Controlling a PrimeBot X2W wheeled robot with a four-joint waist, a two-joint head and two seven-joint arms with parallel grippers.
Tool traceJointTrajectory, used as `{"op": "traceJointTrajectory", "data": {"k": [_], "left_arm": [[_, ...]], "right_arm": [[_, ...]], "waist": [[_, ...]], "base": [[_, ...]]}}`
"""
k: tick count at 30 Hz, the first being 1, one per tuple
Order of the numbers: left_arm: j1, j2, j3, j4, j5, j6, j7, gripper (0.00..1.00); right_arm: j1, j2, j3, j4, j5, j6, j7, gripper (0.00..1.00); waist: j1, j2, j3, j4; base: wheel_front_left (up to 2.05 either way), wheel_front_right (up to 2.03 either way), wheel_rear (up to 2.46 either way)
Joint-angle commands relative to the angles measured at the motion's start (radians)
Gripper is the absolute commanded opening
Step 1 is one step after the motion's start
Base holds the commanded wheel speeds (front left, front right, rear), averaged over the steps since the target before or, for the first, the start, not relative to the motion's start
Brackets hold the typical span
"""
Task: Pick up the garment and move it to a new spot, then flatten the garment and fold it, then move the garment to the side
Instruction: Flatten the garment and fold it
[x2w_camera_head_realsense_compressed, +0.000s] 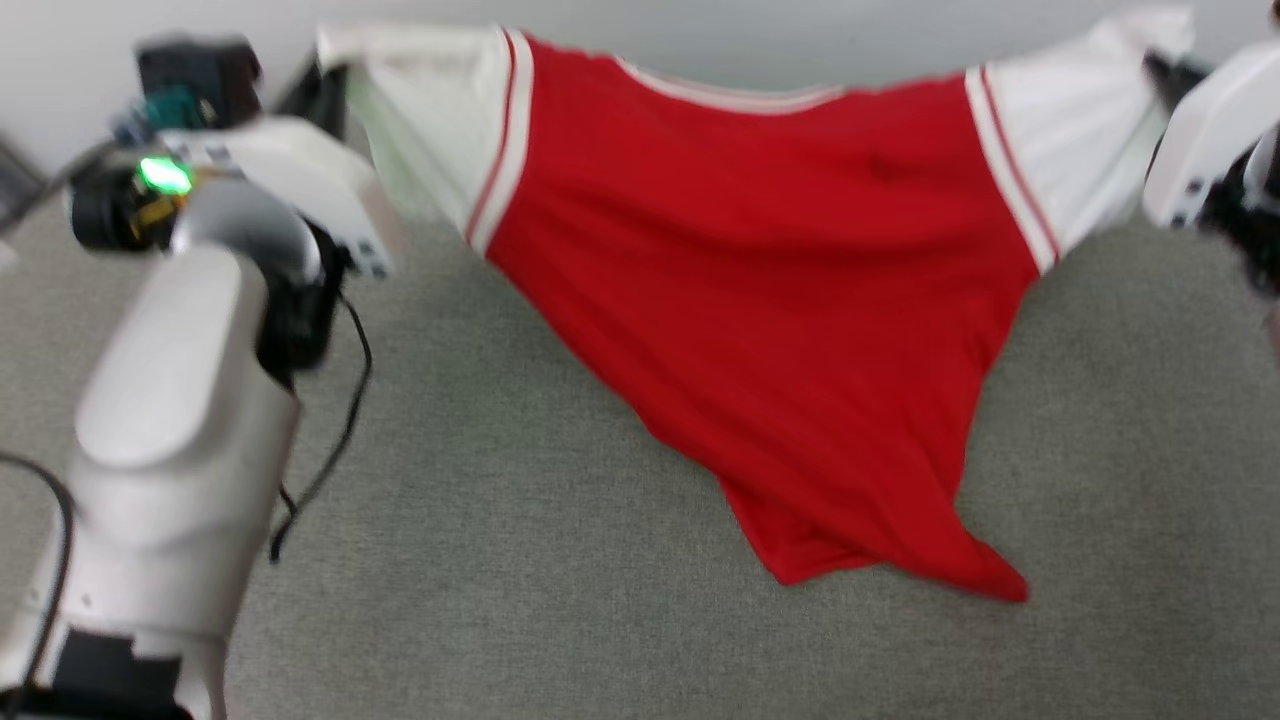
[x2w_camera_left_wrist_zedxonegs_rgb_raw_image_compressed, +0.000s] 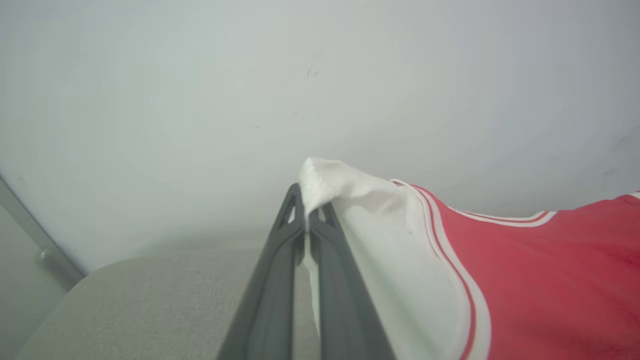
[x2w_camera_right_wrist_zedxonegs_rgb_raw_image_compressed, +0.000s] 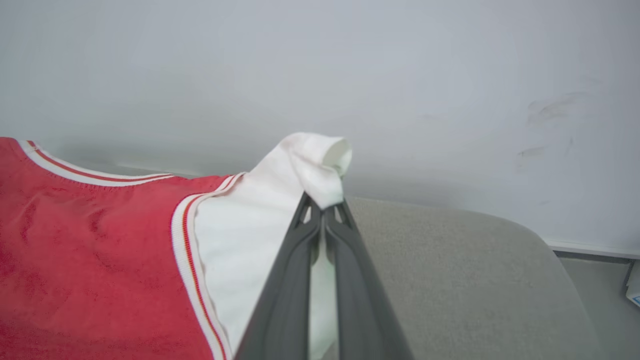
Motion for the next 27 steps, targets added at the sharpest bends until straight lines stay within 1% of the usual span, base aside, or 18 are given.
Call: {"op": "traceJointTrajectory", "data": {"k": [1, 5, 9, 14, 17, 22, 23, 24, 27], "left_arm": [[-0.055, 0.006, 0.009, 0.018, 0.006, -0.002, -0.019, 0.00], [-0.242, 0.014, 0.030, 0.092, 0.020, -0.010, -0.073, 0.00], [-0.418, 0.023, 0.030, 0.142, 0.047, -0.019, -0.124, 0.00], [-0.608, 0.031, 0.021, 0.184, 0.084, -0.025, -0.188, 0.00], [-0.701, 0.034, 0.016, 0.209, 0.099, -0.029, -0.218, 0.00], [-0.795, 0.036, 0.018, 0.258, 0.093, -0.046, -0.233, 0.00], [-0.795, 0.036, 0.018, 0.258, 0.093, -0.046, -0.233, 0.00], [-0.817, 0.034, 0.016, 0.275, 0.093, -0.053, -0.242, 0.00], [-0.821, 0.023, 0.019, 0.311, 0.081, -0.061, -0.256, 0.00]], "right_arm": [[-0.049, 0.000, -0.008, -0.007, -0.011, 0.000, -0.020, 0.00], [-0.190, -0.001, -0.035, -0.029, -0.049, 0.000, -0.085, 0.00], [-0.340, -0.015, -0.046, -0.056, -0.084, 0.000, -0.134, 0.00], [-0.520, -0.028, -0.051, -0.079, -0.086, 0.000, -0.167, 0.00], [-0.614, -0.036, -0.038, -0.082, -0.091, 0.000, -0.193, 0.00], [-0.715, -0.033, 0.003, -0.073, -0.082, 0.000, -0.219, 0.00], [-0.715, -0.033, 0.003, -0.073, -0.082, 0.000, -0.219, 0.00], [-0.744, -0.029, 0.023, -0.065, -0.076, 0.000, -0.227, 0.00], [-0.754, -0.020, 0.059, -0.037, -0.058, 0.000, -0.237, 0.00]], "waist": [[0.0000, 0.0000, 0.045, -0.010], [0.0000, 0.0000, 0.127, -0.020], [0.0000, 0.0000, 0.203, -0.023], [0.0000, 0.0000, 0.296, -0.022], [0.0000, 0.0000, 0.336, -0.023], [0.0000, 0.0000, 0.399, -0.026], [0.0000, 0.0000, 0.399, -0.026], [0.0000, 0.0000, 0.423, -0.026], [0.0000, 0.0000, 0.447, -0.024]], "base": [[0.00, 0.00, 0.00], [0.00, 0.00, 0.00], [0.00, 0.00, 0.00], [0.00, 0.00, 0.00], [0.00, 0.00, 0.00], [0.00, 0.00, 0.00], [0.00, 0.00, 0.00], [0.00, 0.00, 0.00], [0.00, 0.00, 0.00]]}}
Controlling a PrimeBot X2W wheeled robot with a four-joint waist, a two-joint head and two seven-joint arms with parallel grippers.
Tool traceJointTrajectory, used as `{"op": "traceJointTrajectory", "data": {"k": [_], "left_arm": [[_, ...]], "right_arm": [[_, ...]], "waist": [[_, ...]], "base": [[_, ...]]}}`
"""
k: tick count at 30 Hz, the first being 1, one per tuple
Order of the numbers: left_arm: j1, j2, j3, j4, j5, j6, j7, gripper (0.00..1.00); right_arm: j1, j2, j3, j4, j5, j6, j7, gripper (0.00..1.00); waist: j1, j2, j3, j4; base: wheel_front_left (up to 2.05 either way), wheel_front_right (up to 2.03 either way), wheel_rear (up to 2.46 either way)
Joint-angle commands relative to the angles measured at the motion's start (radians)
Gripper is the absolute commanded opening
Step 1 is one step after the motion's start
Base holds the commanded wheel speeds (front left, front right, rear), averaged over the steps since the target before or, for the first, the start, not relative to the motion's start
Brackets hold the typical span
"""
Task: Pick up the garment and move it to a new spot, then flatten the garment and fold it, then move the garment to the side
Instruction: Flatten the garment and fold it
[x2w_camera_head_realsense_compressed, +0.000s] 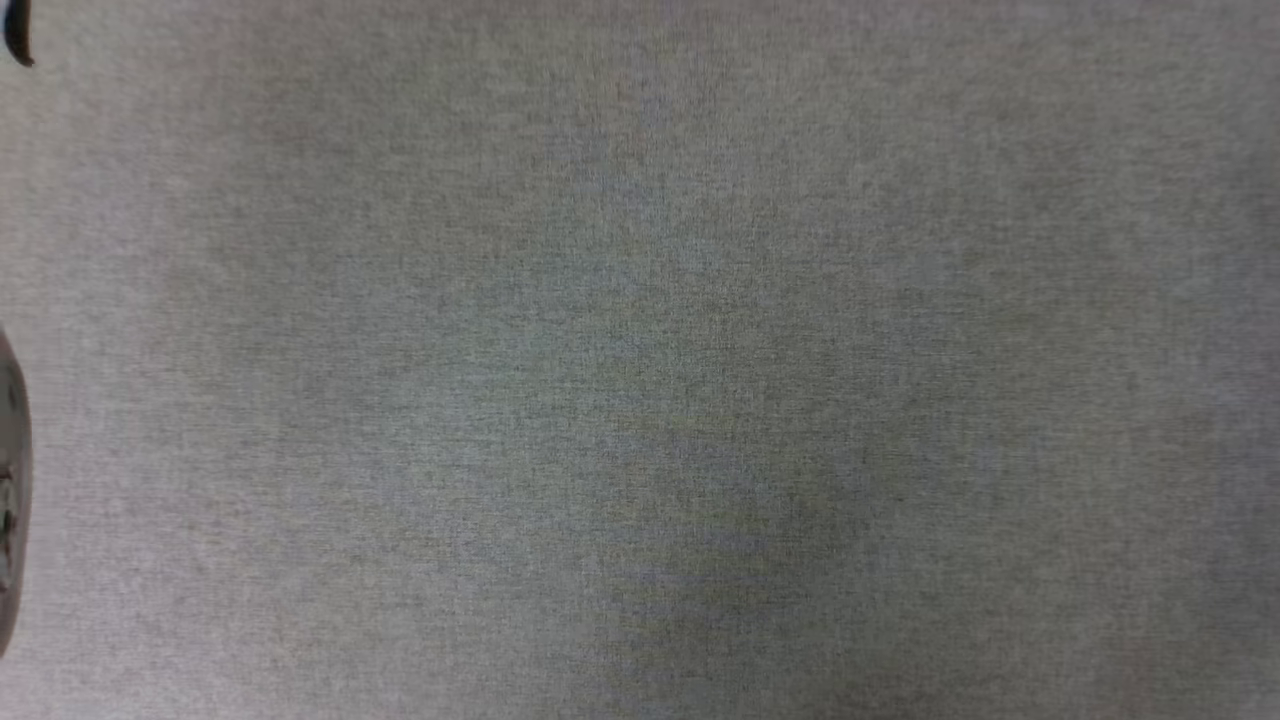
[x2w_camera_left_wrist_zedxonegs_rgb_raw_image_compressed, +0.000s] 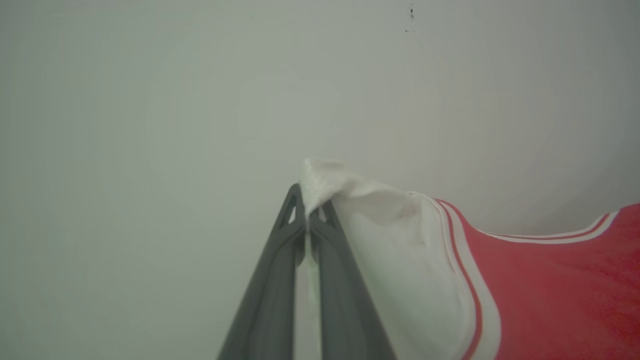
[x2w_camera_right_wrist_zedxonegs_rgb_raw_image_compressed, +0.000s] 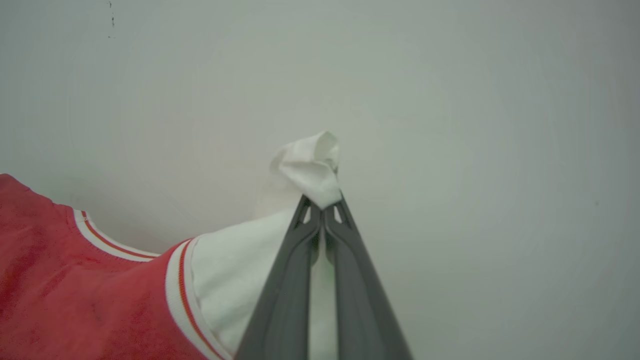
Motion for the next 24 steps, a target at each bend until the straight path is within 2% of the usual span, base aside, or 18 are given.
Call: {"op": "traceJointTrajectory", "data": {"k": [1, 8, 13, 18, 24], "left_arm": [[-0.008, -0.001, 0.000, 0.005, -0.002, -0.003, -0.005, 0.00], [0.048, -0.022, 0.019, 0.085, -0.048, -0.042, -0.040, 0.00], [0.158, -0.041, 0.038, 0.115, -0.081, -0.070, -0.062, 0.00], [0.360, -0.044, 0.063, 0.074, -0.091, -0.086, -0.068, 0.00], [0.725, -0.059, 0.108, -0.065, -0.079, -0.076, -0.068, 0.00]], "right_arm": [[-0.008, 0.005, 0.005, 0.008, 0.003, 0.000, -0.003, 0.00], [0.039, 0.028, 0.082, 0.094, 0.080, 0.000, -0.041, 0.00], [0.162, 0.051, 0.155, 0.140, 0.158, 0.000, -0.076, 0.00], [0.374, 0.060, 0.236, 0.128, 0.247, 0.000, -0.116, 0.00], [0.681, 0.054, 0.317, 0.080, 0.339, 0.000, -0.133, 0.00]], "waist": [[-0.0002, 0.0000, 0.016, 0.002], [-0.0002, 0.0000, 0.036, 0.007], [-0.0002, 0.0000, -0.020, 0.007], [-0.0002, 0.0000, -0.123, 0.004], [-0.0002, 0.0000, -0.280, -0.007]], "base": [[0.00, 0.00, 0.00], [0.00, 0.00, 0.00], [0.00, 0.00, 0.00], [0.00, 0.00, 0.00], [0.00, 0.00, 0.00]]}}
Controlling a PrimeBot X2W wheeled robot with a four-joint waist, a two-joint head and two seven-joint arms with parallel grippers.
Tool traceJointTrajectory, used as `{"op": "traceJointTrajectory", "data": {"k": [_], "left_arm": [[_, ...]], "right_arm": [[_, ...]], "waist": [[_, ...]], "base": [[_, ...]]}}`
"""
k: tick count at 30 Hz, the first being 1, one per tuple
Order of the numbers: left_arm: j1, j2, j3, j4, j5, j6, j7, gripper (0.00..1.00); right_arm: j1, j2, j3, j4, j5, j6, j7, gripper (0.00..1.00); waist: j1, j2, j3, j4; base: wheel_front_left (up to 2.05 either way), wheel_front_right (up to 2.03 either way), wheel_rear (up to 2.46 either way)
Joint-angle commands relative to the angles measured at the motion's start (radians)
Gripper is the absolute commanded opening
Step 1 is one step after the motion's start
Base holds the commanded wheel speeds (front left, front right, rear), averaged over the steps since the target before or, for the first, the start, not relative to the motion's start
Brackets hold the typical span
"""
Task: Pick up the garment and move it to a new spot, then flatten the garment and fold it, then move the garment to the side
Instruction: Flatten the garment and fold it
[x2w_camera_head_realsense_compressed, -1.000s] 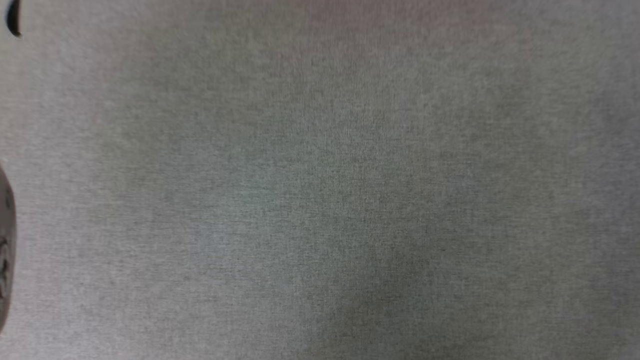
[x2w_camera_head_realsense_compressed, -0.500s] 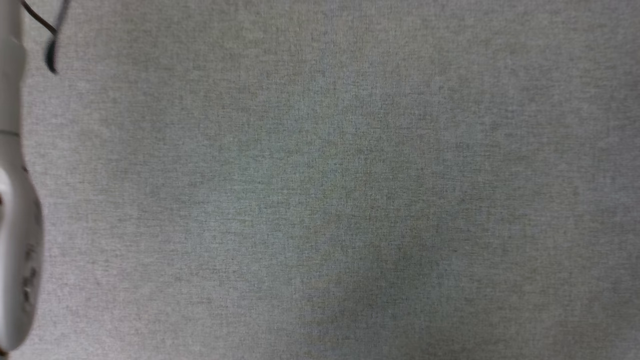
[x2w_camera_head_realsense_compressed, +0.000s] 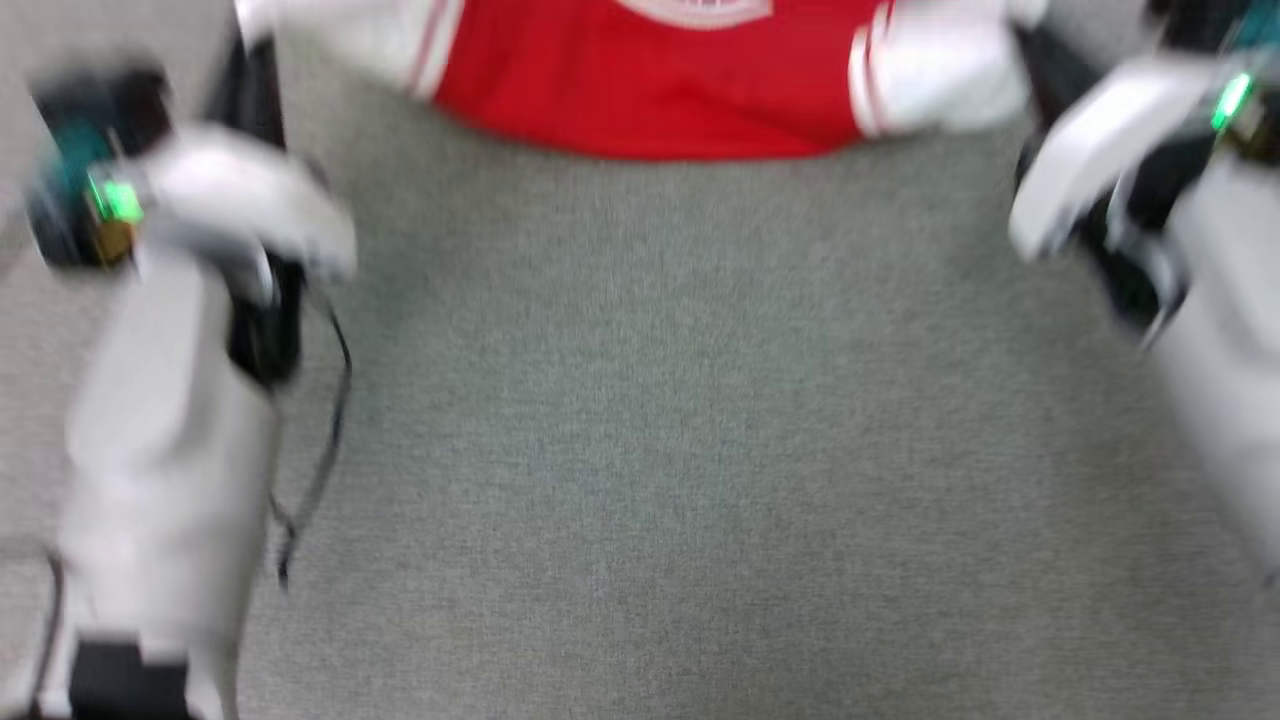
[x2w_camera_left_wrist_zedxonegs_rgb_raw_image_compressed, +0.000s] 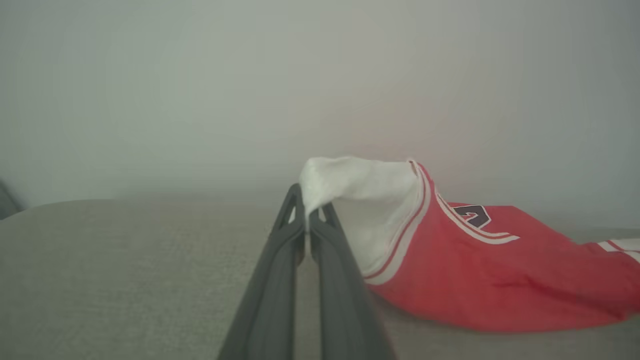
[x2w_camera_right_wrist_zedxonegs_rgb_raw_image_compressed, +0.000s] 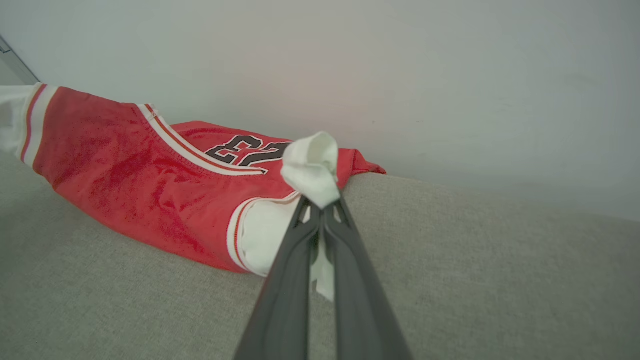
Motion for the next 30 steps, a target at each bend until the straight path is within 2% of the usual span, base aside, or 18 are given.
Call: {"op": "traceJointTrajectory", "data": {"k": [1, 6, 11, 16, 22, 26, 30], "left_arm": [[0.098, -0.003, 0.018, -0.039, 0.002, 0.008, -0.004, 0.00], [0.401, -0.020, 0.042, -0.150, -0.004, 0.026, -0.003, 0.00], [0.656, -0.026, 0.054, -0.260, -0.014, 0.069, -0.001, 0.00], [0.868, -0.014, 0.058, -0.377, -0.019, 0.126, 0.044, 0.00], [1.070, 0.000, 0.057, -0.534, -0.028, 0.181, 0.120, 0.00], [1.171, 0.010, 0.056, -0.622, -0.030, 0.211, 0.163, 0.00], [1.242, 0.014, 0.056, -0.684, -0.028, 0.239, 0.187, 0.00]], "right_arm": [[0.085, -0.004, 0.014, -0.019, 0.019, 0.000, -0.006, 0.00], [0.310, -0.028, 0.025, -0.074, 0.050, 0.000, -0.017, 0.00], [0.524, -0.040, 0.000, -0.143, 0.063, 0.000, -0.021, 0.00], [0.737, -0.050, -0.061, -0.228, 0.047, 0.000, 0.006, 0.00], [1.004, -0.057, -0.202, -0.378, -0.006, 0.000, 0.079, 0.00], [1.190, -0.023, -0.333, -0.508, -0.085, 0.000, 0.163, 0.00], [1.346, 0.042, -0.454, -0.647, -0.183, 0.000, 0.268, 0.00]], "waist": [[0.0000, 0.0000, -0.115, -0.012], [0.0000, 0.0000, -0.225, -0.014], [0.0000, 0.0000, -0.317, -0.015], [0.0000, 0.0000, -0.394, -0.018], [0.0000, 0.0000, -0.443, -0.012], [0.0000, 0.0000, -0.453, -0.011], [0.0000, 0.0000, -0.460, -0.006]], "base": [[0.00, 0.00, 0.00], [0.00, 0.00, 0.00], [0.00, 0.00, 0.00], [0.00, 0.00, 0.00], [0.00, 0.00, 0.00], [0.00, 0.00, 0.00], [0.00, 0.00, 0.00]]}}
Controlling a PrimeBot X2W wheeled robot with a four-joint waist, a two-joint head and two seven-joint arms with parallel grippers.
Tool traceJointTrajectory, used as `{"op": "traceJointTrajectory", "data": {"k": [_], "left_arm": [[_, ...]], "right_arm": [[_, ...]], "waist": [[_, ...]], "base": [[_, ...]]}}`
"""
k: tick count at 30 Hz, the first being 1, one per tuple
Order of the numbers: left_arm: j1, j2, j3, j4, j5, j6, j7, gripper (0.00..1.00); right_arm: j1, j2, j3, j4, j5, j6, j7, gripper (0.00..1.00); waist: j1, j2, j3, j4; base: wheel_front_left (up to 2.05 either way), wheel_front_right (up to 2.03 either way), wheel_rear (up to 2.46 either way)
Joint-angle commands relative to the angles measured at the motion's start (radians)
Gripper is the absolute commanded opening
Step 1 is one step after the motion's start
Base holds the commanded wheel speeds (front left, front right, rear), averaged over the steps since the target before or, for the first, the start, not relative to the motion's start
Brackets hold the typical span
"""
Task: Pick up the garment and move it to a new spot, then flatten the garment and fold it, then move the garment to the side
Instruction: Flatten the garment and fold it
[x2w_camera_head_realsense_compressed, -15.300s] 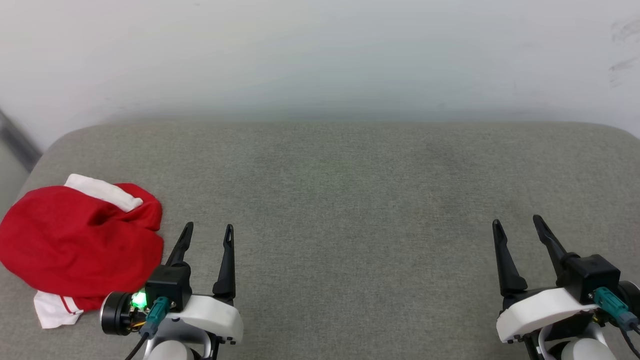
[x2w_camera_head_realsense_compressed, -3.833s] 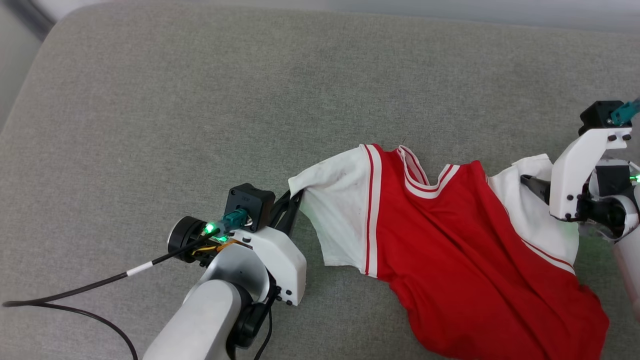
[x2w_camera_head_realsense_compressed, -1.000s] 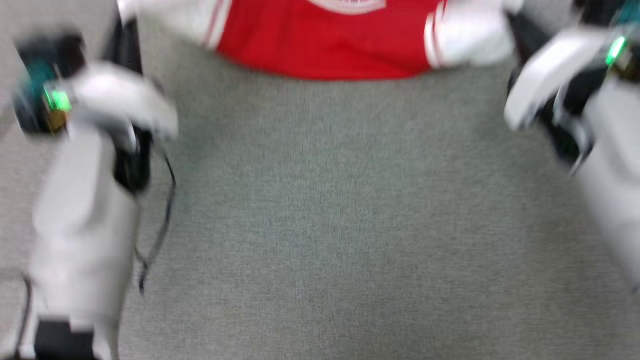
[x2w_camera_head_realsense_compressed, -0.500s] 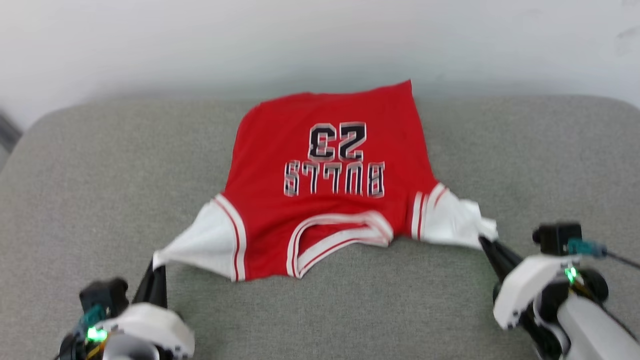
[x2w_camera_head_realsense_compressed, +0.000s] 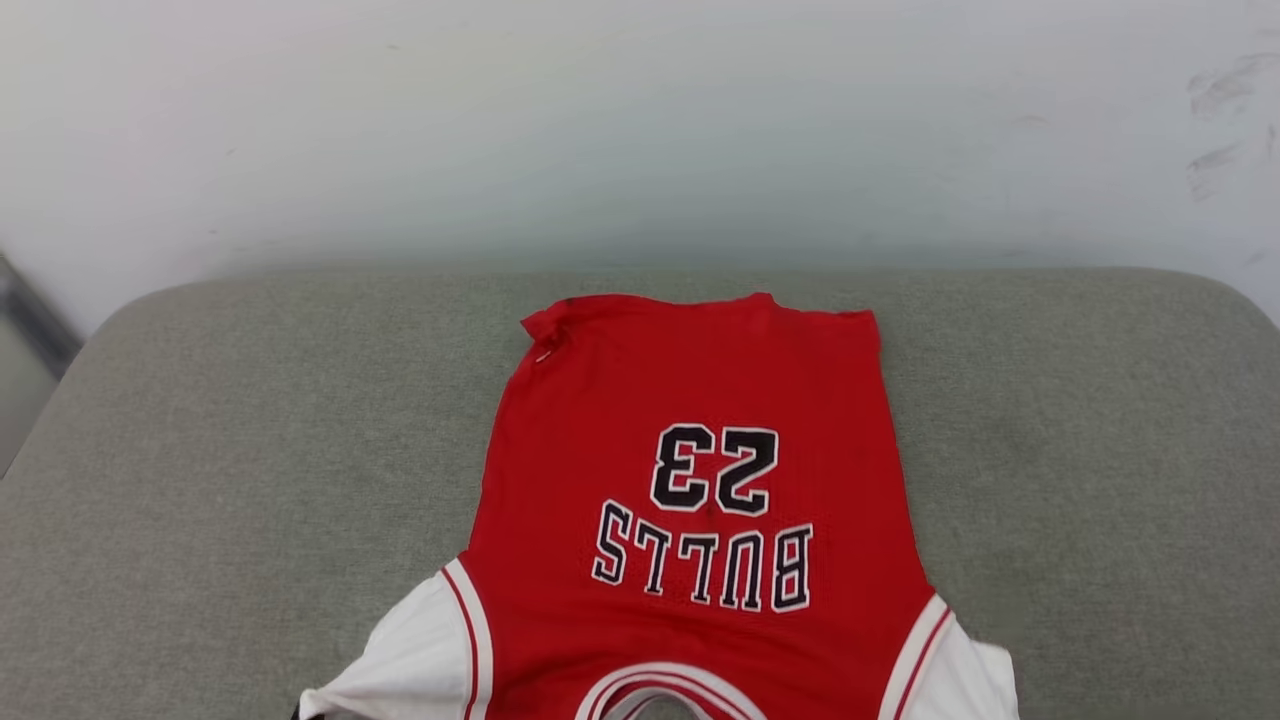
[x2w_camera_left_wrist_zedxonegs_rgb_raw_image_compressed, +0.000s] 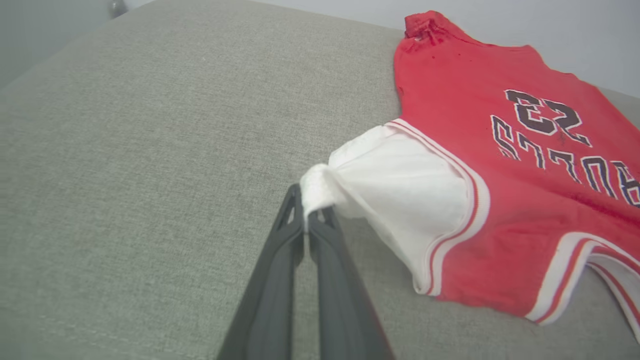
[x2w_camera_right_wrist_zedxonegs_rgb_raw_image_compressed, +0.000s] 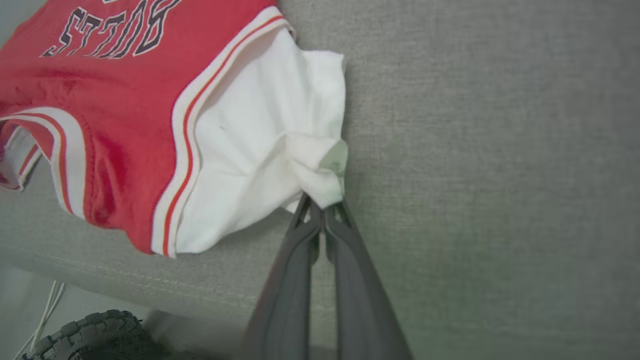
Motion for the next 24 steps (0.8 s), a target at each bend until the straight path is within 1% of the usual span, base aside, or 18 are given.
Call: {"op": "traceJointTrajectory", "data": {"k": [1, 2, 3, 4, 7, 9, 12, 14, 18, 19, 22, 23, 24], "left_arm": [[0.031, 0.002, -0.005, -0.026, 0.003, 0.013, 0.010, 0.00], [0.039, -0.001, -0.008, -0.039, 0.002, 0.016, 0.014, 0.00], [0.043, -0.001, -0.011, -0.050, 0.005, 0.020, 0.017, 0.00], [0.046, 0.000, -0.016, -0.060, 0.010, 0.022, 0.020, 0.00], [0.038, 0.007, -0.032, -0.089, 0.031, 0.031, 0.024, 0.00], [0.024, 0.011, -0.041, -0.111, 0.046, 0.036, 0.028, 0.00], [0.010, 0.019, -0.052, -0.140, 0.070, 0.045, 0.033, 0.00], [-0.004, 0.020, -0.062, -0.160, 0.081, 0.048, 0.039, 0.00], [-0.043, 0.017, -0.077, -0.204, 0.105, 0.055, 0.038, 0.00], [-0.071, 0.009, -0.086, -0.221, 0.115, 0.055, 0.029, 0.00], [-0.121, -0.003, -0.104, -0.237, 0.127, 0.048, 0.013, 0.00], [-0.121, -0.003, -0.104, -0.237, 0.127, 0.048, 0.013, 0.00], [-0.141, -0.008, -0.109, -0.239, 0.132, 0.046, 0.004, 0.00]], "right_arm": [[0.064, 0.036, -0.040, -0.066, -0.046, 0.000, 0.051, 0.13], [0.088, 0.046, -0.057, -0.099, -0.071, 0.000, 0.077, 0.36], [0.103, 0.058, -0.074, -0.134, -0.090, 0.000, 0.097, 0.70], [0.113, 0.068, -0.091, -0.166, -0.108, 0.000, 0.113, 1.00], [0.122, 0.094, -0.118, -0.251, -0.151, 0.000, 0.149, 1.00], [0.090, 0.092, -0.133, -0.293, -0.171, 0.000, 0.162, 1.00], [0.023, 0.090, -0.151, -0.318, -0.182, 0.000, 0.169, 1.00], [-0.041, 0.083, -0.167, -0.306, -0.182, 0.000, 0.162, 1.00], [-0.234, 0.061, -0.181, -0.232, -0.175, 0.000, 0.161, 1.00], [-0.347, 0.044, -0.183, -0.168, -0.174, 0.000, 0.160, 1.00], [-0.526, 0.012, -0.184, -0.056, -0.149, 0.000, 0.187, 1.00], [-0.526, 0.012, -0.184, -0.056, -0.149, 0.000, 0.187, 1.00], [-0.586, 0.001, -0.188, -0.011, -0.140, 0.000, 0.200, 1.00]], "waist": [[0.0004, 0.0000, -0.003, 0.004], [0.0004, 0.0000, -0.004, 0.005], [0.0004, 0.0000, -0.004, 0.006], [0.0004, 0.0000, -0.005, 0.008], [0.0004, 0.0000, -0.002, 0.015], [0.0004, 0.0000, 0.004, 0.022], [0.0004, 0.0000, 0.019, 0.035], [0.0004, 0.0000, 0.036, 0.047], [0.0004, 0.0000, 0.103, 0.072], [0.0004, 0.0000, 0.148, 0.087], [0.0004, 0.0000, 0.223, 0.117], [0.0004, 0.0000, 0.223, 0.117], [0.0004, 0.0000, 0.247, 0.128]], "base": [[0.00, 0.00, 0.00], [0.00, 0.00, 0.00], [0.00, 0.00, 0.00], [0.00, 0.00, 0.00], [0.00, 0.00, 0.00], [0.00, 0.00, 0.00], [0.00, 0.00, 0.00], [0.00, 0.00, 0.00], [0.00, 0.00, 0.00], [0.00, 0.00, 0.00], [0.00, 0.00, 0.00], [0.00, 0.00, 0.00], [0.00, 0.00, 0.00]]}}
